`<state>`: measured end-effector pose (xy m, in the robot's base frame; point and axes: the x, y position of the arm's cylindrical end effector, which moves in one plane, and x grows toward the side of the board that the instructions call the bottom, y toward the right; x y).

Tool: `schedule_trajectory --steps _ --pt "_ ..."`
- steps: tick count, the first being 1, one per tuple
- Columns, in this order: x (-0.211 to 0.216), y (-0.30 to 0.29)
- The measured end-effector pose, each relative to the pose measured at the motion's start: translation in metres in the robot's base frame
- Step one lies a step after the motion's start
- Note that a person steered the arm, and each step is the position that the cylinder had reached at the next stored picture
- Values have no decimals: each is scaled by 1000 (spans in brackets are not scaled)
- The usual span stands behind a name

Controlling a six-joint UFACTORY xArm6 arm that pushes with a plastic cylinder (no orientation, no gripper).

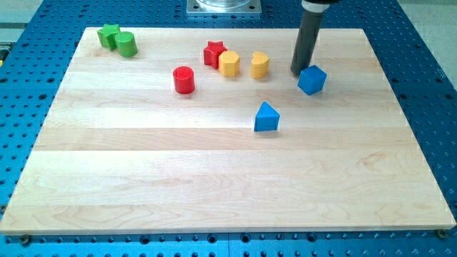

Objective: Push the triangle close to the cube

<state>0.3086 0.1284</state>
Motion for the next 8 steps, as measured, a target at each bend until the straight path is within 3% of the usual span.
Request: schedule_trajectory --steps 1,2,3,4,5,6,7,8 --pt "54 16" --pt "58 60" --pt "16 75" --pt "41 93" --pt "57 37" --pt "71 -99" --pt "119 -168" --pt "150 -95"
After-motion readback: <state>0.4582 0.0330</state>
